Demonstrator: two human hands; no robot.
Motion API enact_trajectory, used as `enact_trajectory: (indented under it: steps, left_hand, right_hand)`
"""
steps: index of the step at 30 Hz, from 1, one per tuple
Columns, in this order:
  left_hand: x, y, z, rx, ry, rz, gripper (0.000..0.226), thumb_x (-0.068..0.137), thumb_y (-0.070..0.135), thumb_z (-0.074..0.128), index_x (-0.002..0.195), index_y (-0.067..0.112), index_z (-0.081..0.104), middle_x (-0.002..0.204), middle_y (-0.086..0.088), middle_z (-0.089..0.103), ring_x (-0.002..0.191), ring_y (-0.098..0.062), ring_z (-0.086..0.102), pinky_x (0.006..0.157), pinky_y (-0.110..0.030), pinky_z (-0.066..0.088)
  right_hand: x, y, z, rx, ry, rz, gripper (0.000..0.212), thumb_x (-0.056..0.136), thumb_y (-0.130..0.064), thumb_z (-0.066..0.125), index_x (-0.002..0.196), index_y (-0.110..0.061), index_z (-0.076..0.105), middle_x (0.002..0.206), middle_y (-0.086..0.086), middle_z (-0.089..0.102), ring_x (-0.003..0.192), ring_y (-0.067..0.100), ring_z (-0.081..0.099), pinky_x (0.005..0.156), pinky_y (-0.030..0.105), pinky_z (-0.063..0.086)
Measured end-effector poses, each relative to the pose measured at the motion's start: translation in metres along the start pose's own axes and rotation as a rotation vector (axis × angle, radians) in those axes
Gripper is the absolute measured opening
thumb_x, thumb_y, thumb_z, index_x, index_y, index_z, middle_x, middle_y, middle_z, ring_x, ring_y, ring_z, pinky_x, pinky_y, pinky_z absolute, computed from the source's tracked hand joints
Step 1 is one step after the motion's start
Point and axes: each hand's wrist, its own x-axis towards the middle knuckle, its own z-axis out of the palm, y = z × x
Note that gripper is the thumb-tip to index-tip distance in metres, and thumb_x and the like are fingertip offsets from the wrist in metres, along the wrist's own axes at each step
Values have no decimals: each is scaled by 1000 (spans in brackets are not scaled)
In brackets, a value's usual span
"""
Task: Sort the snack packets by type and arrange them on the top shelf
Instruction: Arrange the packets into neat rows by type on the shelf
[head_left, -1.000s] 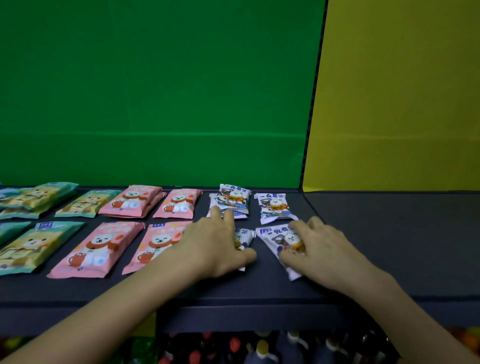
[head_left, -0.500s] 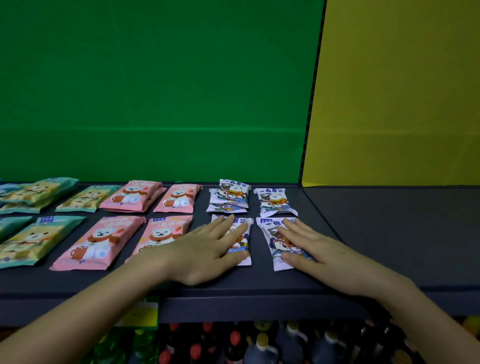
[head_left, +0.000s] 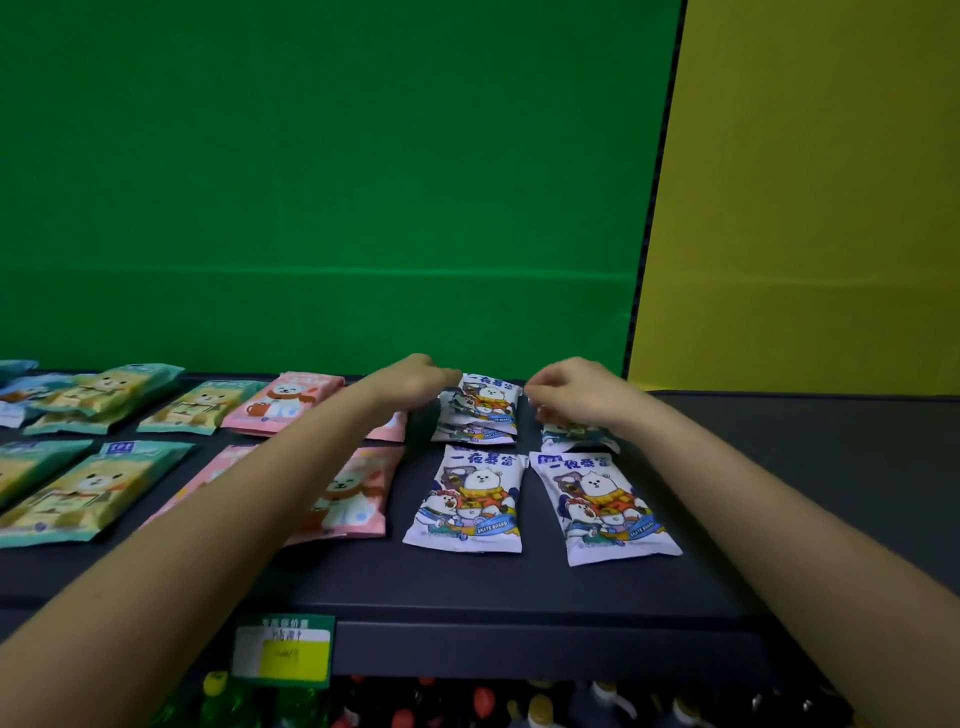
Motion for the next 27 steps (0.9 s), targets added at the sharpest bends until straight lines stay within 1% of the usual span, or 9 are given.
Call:
enact_trajectory:
  steps: [2, 4, 6, 9, 19, 21, 23, 25, 27]
  left_hand:
    - [10, 1, 7, -16, 1, -48, 50, 95, 32, 48, 125, -9, 47, 132, -29, 49, 120, -38, 50, 100, -41, 40]
    - [17, -1, 14, -16, -1, -84, 53, 95, 32, 49, 129, -8, 45, 136, -27, 47, 125, -38, 46, 103, -42, 37]
    - [26, -4, 19, -49, 1, -90, 40, 93, 29, 52, 111, -6, 56, 113, -23, 60, 101, -33, 57, 88, -38, 43]
    - [28, -7, 19, -161, -22, -99, 25, 94, 13, 51, 70, 7, 50, 67, -8, 46, 61, -18, 39, 60, -29, 31]
    - [29, -16, 24, -109, 34, -90, 29, 95, 7, 41, 67, 10, 44, 69, -6, 42, 63, -17, 33, 59, -29, 25]
    - [30, -17, 24, -115, 37, -89, 23, 95, 6, 40, 73, 7, 48, 76, -10, 47, 70, -20, 38, 67, -29, 28]
    - [31, -18, 23, -124, 26, -93, 16, 95, 5, 39, 84, 4, 51, 89, -16, 50, 80, -22, 40, 73, -30, 29]
    - [30, -20, 23, -121, 5, -86, 15, 96, 6, 41, 88, 3, 53, 96, -18, 51, 84, -23, 42, 74, -30, 30]
    - [31, -23, 23, -124, 8, -84, 20, 96, 8, 43, 105, -2, 58, 109, -21, 57, 94, -25, 50, 79, -32, 37]
  right_hand:
    - [20, -6, 10, -92, 0, 46, 39, 94, -32, 48, 107, 1, 65, 100, 20, 68, 84, 28, 63, 85, 43, 52]
    - [32, -10, 19, -211, -9, 90, 43, 93, -37, 49, 85, 3, 64, 76, 17, 59, 64, 23, 48, 58, 34, 43]
    - [39, -13, 25, -297, 3, 116, 45, 92, -39, 51, 60, -8, 43, 60, 7, 40, 53, 19, 35, 48, 30, 26]
    - [45, -12, 31, -272, 20, 85, 48, 90, -36, 56, 55, -14, 30, 56, 4, 31, 52, 18, 29, 48, 31, 21]
    - [41, -18, 42, -337, 109, 21, 48, 88, -41, 57, 57, -11, 35, 58, 4, 37, 55, 19, 36, 45, 27, 25]
    - [39, -19, 37, -326, 85, 14, 44, 88, -43, 55, 63, -8, 47, 64, 6, 47, 64, 23, 46, 50, 28, 33]
    - [36, -12, 22, -283, 109, 25, 38, 90, -42, 53, 90, -5, 65, 93, 11, 65, 91, 27, 58, 74, 33, 49]
    - [29, 5, 1, -268, 161, 75, 44, 91, -40, 52, 121, -10, 59, 127, 9, 59, 117, 27, 53, 99, 37, 44]
    - [20, 28, -15, -287, 106, 157, 55, 90, -41, 53, 134, -9, 46, 141, 9, 48, 128, 26, 45, 106, 36, 37]
